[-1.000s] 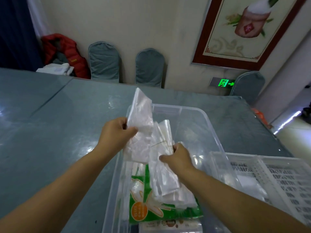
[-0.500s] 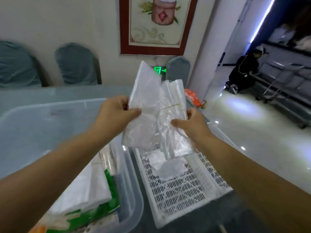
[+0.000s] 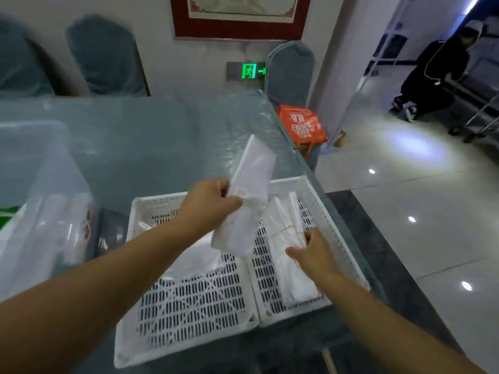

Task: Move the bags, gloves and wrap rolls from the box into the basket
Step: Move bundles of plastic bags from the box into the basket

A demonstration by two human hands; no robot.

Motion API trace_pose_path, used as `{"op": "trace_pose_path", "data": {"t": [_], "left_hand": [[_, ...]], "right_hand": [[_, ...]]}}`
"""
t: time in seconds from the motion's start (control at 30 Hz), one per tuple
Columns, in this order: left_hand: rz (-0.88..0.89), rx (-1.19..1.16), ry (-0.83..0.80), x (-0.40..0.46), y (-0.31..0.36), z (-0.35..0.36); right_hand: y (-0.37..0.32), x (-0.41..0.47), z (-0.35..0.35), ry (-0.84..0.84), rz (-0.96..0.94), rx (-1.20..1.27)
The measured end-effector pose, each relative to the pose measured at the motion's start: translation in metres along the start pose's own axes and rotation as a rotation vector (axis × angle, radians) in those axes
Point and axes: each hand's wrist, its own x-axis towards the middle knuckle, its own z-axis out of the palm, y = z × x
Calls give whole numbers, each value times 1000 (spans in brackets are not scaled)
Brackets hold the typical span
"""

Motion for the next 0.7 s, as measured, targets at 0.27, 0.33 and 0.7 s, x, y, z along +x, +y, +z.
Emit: {"op": "trace_pose_path", "data": {"t": [0.27, 0.33, 0.7], "left_hand": [[-124, 99, -57, -3, -23, 41], [-57, 222, -72, 3, -22, 41], [1144, 926, -427, 39, -14, 38]], "right_hand": [[33, 24, 19, -173, -4, -143], [35, 31, 15, -219, -22, -178], [43, 52, -22, -492, 36, 14]]}}
